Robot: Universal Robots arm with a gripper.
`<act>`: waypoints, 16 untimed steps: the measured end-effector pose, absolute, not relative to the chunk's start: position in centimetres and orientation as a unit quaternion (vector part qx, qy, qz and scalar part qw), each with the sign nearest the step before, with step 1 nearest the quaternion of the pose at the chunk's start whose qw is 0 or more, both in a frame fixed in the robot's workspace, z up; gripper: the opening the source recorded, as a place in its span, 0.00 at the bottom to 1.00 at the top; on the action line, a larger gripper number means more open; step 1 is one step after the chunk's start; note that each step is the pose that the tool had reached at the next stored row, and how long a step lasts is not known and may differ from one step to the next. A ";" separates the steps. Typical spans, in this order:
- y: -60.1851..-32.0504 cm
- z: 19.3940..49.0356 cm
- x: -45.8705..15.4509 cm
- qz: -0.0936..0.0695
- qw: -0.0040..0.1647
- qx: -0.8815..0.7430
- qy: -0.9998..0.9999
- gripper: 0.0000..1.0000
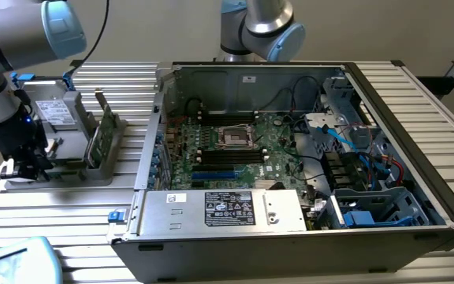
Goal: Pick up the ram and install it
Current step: 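Pick up the ram and move it above insertion slot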
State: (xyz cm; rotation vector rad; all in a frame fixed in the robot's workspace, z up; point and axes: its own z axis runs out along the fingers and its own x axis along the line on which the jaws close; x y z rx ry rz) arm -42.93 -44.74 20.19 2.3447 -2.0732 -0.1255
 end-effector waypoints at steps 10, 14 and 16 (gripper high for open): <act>-44.8 19.5 -42.4 -0.063 0.012 0.747 -0.661 0.37; -44.8 19.5 -42.2 -0.064 0.013 0.747 -0.661 0.37; -44.8 19.3 -42.2 -0.064 0.013 0.747 -0.661 0.37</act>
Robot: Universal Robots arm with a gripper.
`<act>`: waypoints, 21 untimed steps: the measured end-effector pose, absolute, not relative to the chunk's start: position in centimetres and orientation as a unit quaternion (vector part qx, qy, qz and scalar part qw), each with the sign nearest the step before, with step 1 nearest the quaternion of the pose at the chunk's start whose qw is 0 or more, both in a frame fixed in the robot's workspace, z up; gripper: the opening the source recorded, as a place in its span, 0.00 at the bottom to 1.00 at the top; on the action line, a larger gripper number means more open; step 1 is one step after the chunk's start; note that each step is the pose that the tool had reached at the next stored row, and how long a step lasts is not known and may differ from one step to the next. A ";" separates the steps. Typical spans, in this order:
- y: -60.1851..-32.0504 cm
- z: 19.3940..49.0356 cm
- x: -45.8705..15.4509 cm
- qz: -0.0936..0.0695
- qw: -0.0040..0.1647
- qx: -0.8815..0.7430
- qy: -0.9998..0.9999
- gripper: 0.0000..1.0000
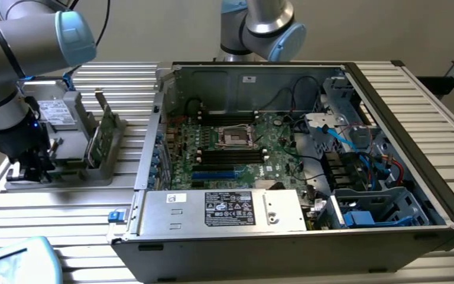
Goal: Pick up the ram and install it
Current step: 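Pick up the ram and move it above insertion slot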
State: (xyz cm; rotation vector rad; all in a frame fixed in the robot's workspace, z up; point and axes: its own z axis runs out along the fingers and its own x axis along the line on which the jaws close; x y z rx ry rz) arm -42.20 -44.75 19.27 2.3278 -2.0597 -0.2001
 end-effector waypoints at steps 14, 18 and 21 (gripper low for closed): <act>-44.8 19.1 -42.1 -0.064 0.013 0.747 -0.661 0.37; -44.8 19.1 -42.1 -0.064 0.014 0.747 -0.661 0.37; -44.8 19.1 -42.1 -0.064 0.013 0.747 -0.661 0.28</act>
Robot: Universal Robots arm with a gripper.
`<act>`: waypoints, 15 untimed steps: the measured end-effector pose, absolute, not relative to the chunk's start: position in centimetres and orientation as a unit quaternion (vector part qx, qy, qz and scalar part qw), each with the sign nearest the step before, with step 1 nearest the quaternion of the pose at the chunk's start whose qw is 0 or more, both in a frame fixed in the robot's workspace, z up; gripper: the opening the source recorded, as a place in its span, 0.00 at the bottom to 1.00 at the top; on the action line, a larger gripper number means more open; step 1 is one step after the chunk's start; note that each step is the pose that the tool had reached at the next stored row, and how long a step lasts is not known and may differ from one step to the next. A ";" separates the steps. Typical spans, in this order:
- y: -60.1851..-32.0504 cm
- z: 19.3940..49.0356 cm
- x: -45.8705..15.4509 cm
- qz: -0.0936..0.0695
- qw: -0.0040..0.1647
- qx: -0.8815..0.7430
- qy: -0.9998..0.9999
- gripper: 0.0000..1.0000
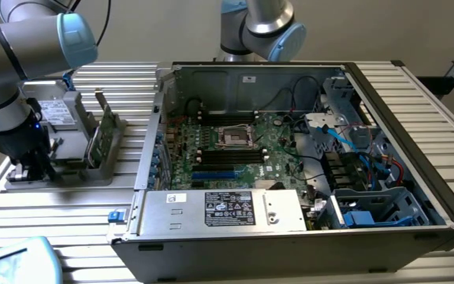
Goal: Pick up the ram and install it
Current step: 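Pick up the ram and move it above insertion slot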
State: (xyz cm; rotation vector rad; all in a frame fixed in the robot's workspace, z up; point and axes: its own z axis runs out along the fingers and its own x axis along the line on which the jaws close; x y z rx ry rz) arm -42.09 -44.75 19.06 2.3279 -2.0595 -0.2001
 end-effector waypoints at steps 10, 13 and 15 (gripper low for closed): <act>-44.8 19.1 -42.1 -0.064 0.013 0.747 -0.661 0.15; -44.8 19.1 -42.1 -0.064 0.013 0.747 -0.661 0.15; -44.8 19.1 -42.1 -0.064 0.013 0.747 -0.661 0.15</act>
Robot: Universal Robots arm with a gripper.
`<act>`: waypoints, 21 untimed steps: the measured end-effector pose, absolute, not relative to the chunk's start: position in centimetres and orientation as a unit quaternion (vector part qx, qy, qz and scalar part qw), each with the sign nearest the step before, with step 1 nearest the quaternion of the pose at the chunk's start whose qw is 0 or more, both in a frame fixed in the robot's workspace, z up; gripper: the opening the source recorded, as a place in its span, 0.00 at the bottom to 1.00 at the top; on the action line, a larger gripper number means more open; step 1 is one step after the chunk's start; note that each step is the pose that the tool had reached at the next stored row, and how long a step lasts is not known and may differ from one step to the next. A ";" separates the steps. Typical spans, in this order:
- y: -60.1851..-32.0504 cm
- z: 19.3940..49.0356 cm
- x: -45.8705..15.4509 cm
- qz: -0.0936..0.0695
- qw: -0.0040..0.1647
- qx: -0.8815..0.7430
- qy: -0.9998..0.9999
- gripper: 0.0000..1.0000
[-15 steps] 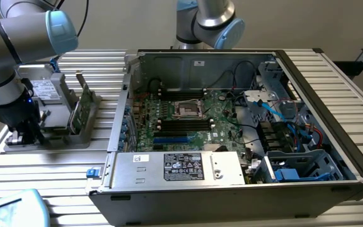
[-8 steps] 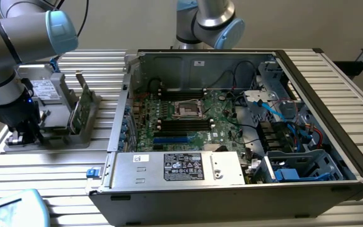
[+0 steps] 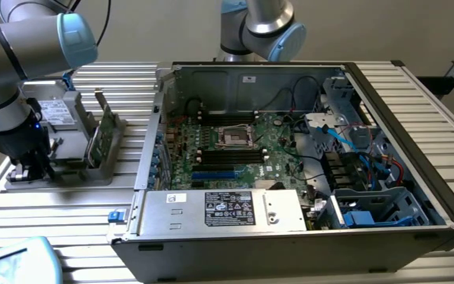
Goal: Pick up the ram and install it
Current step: 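Pick up the ram and move it above insertion slot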
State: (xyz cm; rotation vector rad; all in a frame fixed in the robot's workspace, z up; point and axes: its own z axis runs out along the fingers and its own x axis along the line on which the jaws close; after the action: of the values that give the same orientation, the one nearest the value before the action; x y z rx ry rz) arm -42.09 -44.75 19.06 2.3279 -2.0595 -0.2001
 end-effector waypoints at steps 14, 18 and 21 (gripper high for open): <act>-44.7 20.1 -42.1 -0.065 0.014 0.747 -0.661 0.15; -44.8 20.6 -42.0 -0.065 0.014 0.747 -0.661 0.15; -44.8 21.1 -42.0 -0.066 0.015 0.747 -0.661 0.15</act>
State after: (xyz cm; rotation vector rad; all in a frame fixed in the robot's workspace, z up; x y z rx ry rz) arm -41.96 -44.75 21.06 2.3250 -2.0572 -0.2059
